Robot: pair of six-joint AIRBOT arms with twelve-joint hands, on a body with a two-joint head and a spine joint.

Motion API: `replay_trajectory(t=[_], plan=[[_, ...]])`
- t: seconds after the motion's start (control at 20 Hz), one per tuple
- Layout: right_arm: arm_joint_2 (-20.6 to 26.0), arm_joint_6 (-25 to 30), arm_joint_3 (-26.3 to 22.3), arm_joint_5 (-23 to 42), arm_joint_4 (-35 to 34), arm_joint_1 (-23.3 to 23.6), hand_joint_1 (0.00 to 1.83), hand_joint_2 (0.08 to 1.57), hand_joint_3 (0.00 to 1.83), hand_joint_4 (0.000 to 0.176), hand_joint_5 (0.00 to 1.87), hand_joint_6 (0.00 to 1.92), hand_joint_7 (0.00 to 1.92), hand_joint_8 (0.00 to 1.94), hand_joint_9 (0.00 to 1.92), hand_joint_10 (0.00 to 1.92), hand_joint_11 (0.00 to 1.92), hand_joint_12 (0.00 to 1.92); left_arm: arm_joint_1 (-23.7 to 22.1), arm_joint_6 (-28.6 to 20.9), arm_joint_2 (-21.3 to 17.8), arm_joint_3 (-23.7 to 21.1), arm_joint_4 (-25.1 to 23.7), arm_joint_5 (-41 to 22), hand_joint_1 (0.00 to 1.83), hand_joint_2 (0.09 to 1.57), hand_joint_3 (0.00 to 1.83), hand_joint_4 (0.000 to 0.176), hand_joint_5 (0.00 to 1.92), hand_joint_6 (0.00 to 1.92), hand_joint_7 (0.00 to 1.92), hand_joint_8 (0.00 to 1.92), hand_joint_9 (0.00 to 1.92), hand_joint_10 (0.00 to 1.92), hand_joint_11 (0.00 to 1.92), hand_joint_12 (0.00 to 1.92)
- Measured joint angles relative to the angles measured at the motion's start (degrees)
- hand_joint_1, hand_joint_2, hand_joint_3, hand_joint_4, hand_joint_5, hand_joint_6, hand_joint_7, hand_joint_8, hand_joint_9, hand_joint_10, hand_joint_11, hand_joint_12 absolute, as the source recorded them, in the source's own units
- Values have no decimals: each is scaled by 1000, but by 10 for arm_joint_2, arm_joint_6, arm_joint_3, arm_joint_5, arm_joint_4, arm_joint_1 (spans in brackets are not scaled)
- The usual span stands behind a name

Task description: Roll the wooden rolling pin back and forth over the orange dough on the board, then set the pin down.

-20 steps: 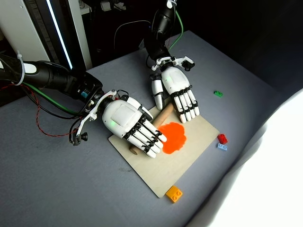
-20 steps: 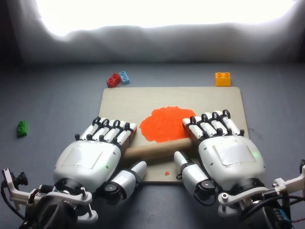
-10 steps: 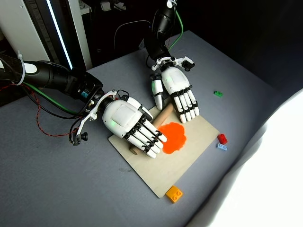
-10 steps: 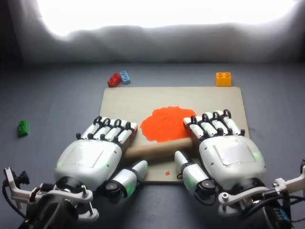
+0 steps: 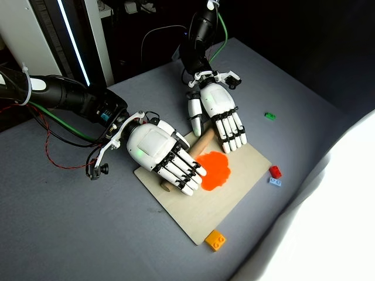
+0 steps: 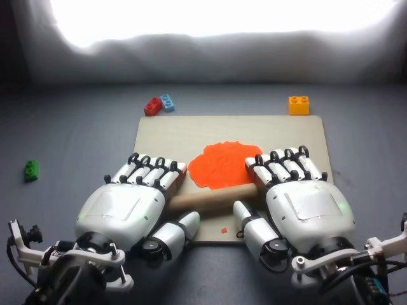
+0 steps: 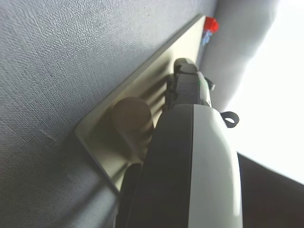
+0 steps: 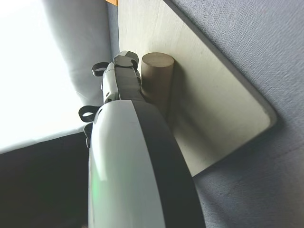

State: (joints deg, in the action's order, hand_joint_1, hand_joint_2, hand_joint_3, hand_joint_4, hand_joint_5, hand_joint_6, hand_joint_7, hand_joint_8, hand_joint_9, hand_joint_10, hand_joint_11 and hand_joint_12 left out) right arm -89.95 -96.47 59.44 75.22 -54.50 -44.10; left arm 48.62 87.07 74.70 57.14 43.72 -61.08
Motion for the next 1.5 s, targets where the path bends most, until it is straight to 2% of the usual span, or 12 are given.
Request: replay_trajectory(t=[0.2,0.45,0.95,1.2,1.35,1.5], plan=[[0,-1,0,1,0,0,0,1571,56,0,312,7,328,3,206,4,0,339,-3,-4,0,0,-6,4,0,1515,0,0,190,0,227,1,144,1,0,178],[-2,-12,0,8,-17,4,0,1571,56,0,307,8,319,1,203,4,0,337,-5,-7,0,-4,-8,8,0,1509,0,0,193,5,229,6,146,5,0,121],[-2,-24,-1,15,-24,3,0,1571,58,0,283,1,294,1,176,2,0,245,-5,-17,0,-7,-13,11,0,1507,0,0,194,5,235,6,161,6,0,159],[-2,-26,-2,17,-25,3,0,1571,52,0,314,11,297,0,180,1,0,301,-5,-25,-3,-7,-25,19,0,1508,0,0,214,5,234,1,162,2,0,175],[-2,-28,-6,23,-29,3,0,1571,45,0,275,0,294,1,186,2,0,285,-5,-34,-7,-9,-33,22,0,1506,0,0,209,1,237,0,158,0,0,139],[-2,-31,-7,24,-30,3,0,1571,54,0,268,0,299,2,191,4,0,297,-5,-43,-7,-14,-44,25,0,1506,0,0,225,5,248,2,168,3,0,181]])
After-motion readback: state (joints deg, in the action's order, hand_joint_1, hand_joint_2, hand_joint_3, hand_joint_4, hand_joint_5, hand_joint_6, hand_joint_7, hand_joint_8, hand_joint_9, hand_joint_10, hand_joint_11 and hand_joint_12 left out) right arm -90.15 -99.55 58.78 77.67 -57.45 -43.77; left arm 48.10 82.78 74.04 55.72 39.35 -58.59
